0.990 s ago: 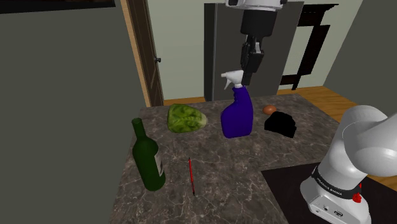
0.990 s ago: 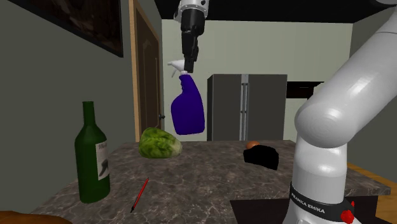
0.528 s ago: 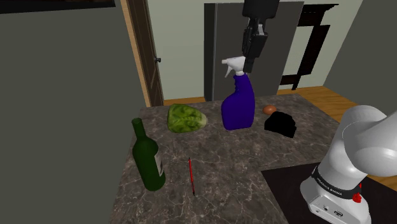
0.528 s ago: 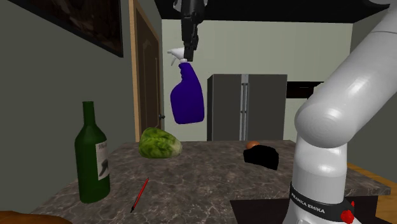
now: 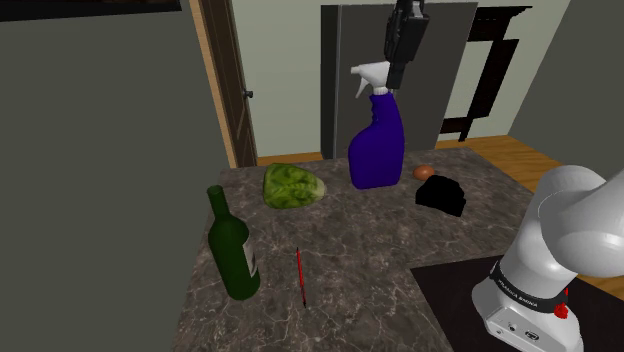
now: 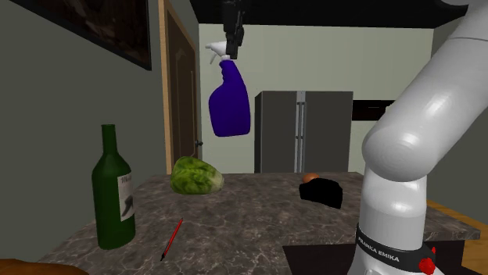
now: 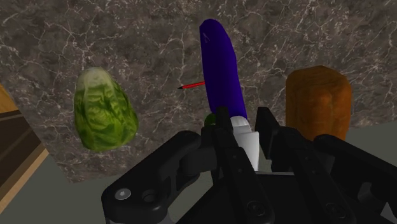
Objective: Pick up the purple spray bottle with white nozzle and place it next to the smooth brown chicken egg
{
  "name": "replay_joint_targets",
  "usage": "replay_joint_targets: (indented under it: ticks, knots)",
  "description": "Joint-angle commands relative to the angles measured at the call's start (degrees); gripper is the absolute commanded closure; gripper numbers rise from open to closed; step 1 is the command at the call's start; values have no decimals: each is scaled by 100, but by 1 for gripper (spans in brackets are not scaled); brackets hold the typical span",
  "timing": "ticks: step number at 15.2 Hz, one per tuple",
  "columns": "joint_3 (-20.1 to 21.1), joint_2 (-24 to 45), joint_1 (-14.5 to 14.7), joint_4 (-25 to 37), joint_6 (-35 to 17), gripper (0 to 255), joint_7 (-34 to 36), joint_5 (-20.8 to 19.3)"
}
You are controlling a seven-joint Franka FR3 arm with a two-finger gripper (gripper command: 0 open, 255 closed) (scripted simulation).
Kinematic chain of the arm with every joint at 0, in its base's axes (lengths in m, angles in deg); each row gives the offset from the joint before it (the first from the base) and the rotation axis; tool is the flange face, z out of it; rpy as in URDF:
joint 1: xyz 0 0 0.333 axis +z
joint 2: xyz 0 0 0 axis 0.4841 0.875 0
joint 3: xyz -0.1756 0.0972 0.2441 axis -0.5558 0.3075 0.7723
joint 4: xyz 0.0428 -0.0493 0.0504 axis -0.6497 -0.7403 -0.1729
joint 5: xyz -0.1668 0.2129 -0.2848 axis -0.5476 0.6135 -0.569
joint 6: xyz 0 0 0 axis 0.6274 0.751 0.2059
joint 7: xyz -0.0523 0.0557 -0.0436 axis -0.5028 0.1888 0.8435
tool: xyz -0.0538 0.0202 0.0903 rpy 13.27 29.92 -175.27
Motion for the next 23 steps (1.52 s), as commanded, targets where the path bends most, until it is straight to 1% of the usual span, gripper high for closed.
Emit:
replay_joint_targets:
  ticks: [1,3,8,13,18,23]
  knots:
    - [-6,92,-5,246,153,255,23,-9]
    - [-9,170,-7,451,279,255,45,-16]
    - [-516,144,-160,46,2,255,-668,-250]
    - [-1007,275,-327,-196,-293,255,-1351,-480]
    - [-1490,560,-495,-277,-597,255,-2013,-673]
    - [-1958,993,-666,-194,-894,255,-2667,-795]
